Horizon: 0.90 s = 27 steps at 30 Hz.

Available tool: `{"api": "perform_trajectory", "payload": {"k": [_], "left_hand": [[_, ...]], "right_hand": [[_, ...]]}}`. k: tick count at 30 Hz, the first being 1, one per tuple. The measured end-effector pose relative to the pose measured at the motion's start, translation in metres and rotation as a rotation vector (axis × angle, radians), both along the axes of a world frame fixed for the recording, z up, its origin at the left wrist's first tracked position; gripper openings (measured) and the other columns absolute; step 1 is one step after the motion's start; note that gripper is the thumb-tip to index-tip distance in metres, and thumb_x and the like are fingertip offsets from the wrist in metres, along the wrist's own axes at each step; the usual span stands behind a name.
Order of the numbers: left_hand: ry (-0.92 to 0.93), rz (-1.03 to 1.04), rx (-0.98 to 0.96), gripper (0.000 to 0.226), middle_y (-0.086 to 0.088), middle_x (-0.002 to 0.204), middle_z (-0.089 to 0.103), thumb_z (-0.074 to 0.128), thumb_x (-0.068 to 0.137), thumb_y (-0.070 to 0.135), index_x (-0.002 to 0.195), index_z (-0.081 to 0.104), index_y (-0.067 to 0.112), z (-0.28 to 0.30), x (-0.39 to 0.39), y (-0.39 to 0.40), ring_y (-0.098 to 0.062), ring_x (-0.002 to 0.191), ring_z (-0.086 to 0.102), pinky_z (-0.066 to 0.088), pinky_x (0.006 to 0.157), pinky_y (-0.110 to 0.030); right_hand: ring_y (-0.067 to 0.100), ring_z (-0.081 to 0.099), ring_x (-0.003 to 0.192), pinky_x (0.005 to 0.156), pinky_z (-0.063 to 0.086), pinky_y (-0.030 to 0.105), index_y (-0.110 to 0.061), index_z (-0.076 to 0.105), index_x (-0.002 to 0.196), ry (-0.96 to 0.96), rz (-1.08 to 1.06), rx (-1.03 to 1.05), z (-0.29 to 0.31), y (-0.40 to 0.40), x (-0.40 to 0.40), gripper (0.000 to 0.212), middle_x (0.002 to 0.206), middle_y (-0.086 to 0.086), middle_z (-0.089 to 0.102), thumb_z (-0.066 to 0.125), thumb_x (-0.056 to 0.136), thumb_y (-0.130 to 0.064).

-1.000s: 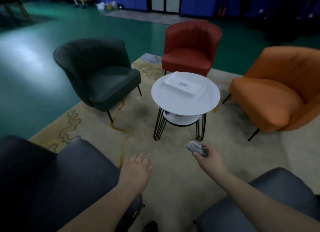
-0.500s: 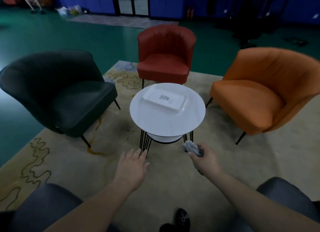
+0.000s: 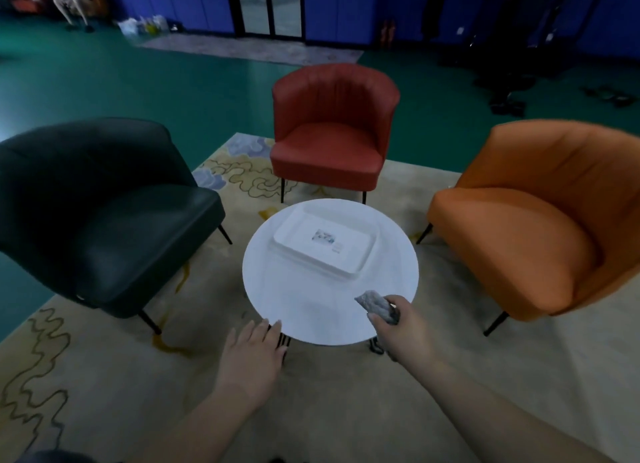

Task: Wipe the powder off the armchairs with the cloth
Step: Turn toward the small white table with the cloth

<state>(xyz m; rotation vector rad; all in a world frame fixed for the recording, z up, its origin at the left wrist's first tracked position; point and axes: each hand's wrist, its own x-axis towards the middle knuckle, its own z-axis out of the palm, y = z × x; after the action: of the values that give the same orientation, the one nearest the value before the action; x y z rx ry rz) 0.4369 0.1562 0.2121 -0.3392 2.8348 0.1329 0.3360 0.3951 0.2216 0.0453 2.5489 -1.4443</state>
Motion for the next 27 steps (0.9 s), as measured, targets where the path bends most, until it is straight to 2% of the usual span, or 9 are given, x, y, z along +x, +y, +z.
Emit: {"api": "perform_trajectory", "payload": {"k": [3,8,11,17,21,27], "left_hand": [[0.016,-0.034,-0.017,0.054,0.002,0.159,0.019,0.019,0.102,0.044,0.153,0.013,0.027,-0.001,-0.04,-0.022,-0.021,0.146,0.016,0.011,0.118,-0.043],[0.004,-0.121,-0.053,0.055,0.002,0.16,0.016,0.017,0.103,0.043,0.154,0.008,0.026,-0.002,-0.121,-0.067,-0.021,0.147,0.013,0.011,0.117,-0.043],[-0.009,-0.189,-0.064,0.055,0.002,0.16,0.014,0.016,0.103,0.044,0.154,0.006,0.026,-0.006,-0.169,-0.095,-0.02,0.147,0.012,0.009,0.118,-0.044],[-0.065,-0.268,-0.07,0.056,0.001,0.16,0.015,0.016,0.103,0.044,0.154,0.006,0.025,-0.02,-0.24,-0.128,-0.021,0.147,0.013,0.009,0.118,-0.044],[-0.102,-0.33,-0.069,0.055,-0.001,0.16,0.014,0.017,0.103,0.042,0.154,0.005,0.024,-0.031,-0.283,-0.131,-0.022,0.147,0.013,0.008,0.118,-0.044],[-0.137,-0.335,-0.032,0.055,0.0,0.161,0.012,0.017,0.103,0.043,0.154,0.005,0.026,-0.055,-0.352,-0.134,-0.023,0.148,0.011,0.008,0.119,-0.044]], "right_hand": [[0.013,0.052,0.045,0.044,0.044,0.029,-0.021,0.059,0.092,0.012,0.02,0.015,0.0,-0.024,-0.033,0.012,0.065,0.001,0.061,0.068,0.083,-0.021],[0.008,0.042,0.032,0.036,0.035,0.02,-0.019,0.057,0.1,-0.044,-0.012,-0.012,0.004,-0.064,-0.091,0.013,0.061,0.005,0.056,0.064,0.088,-0.022],[0.007,0.043,0.033,0.037,0.038,0.021,-0.022,0.056,0.102,-0.065,-0.055,-0.004,0.005,-0.087,-0.124,0.015,0.066,0.009,0.06,0.064,0.09,-0.025],[0.02,0.047,0.038,0.037,0.041,0.026,-0.024,0.055,0.097,-0.124,-0.149,-0.072,0.0,-0.113,-0.168,0.01,0.065,0.023,0.06,0.062,0.091,-0.02],[0.023,0.049,0.04,0.038,0.042,0.028,-0.024,0.053,0.098,-0.175,-0.213,-0.093,-0.01,-0.118,-0.204,0.012,0.067,0.024,0.06,0.062,0.091,-0.02],[0.022,0.056,0.046,0.044,0.047,0.033,-0.031,0.05,0.098,-0.26,-0.227,-0.114,-0.038,-0.122,-0.277,0.02,0.069,0.016,0.065,0.061,0.091,-0.016]]}}
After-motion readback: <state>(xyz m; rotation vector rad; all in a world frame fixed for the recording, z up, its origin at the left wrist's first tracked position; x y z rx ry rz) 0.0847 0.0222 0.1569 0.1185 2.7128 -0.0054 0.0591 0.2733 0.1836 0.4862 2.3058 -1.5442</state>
